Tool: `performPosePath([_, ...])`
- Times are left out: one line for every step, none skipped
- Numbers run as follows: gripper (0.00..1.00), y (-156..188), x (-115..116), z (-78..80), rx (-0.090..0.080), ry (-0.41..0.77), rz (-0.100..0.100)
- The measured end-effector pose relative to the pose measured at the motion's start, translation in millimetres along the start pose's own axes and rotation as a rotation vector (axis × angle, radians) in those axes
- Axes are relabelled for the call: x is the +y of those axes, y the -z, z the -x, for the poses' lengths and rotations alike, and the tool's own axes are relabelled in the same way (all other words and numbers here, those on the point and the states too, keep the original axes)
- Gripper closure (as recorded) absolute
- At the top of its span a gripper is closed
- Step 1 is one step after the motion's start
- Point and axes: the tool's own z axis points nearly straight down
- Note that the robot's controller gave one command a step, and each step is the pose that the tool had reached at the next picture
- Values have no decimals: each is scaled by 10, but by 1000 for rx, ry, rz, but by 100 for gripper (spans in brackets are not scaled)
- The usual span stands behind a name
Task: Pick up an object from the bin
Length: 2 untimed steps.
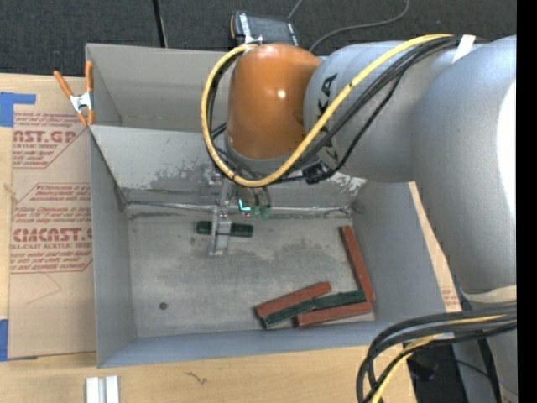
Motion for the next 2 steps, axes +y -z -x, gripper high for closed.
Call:
performPosePath([0, -1036, -425, -103, -6, 160, -1])
performPosePath([100, -986, -409, -78, -13, 161, 1])
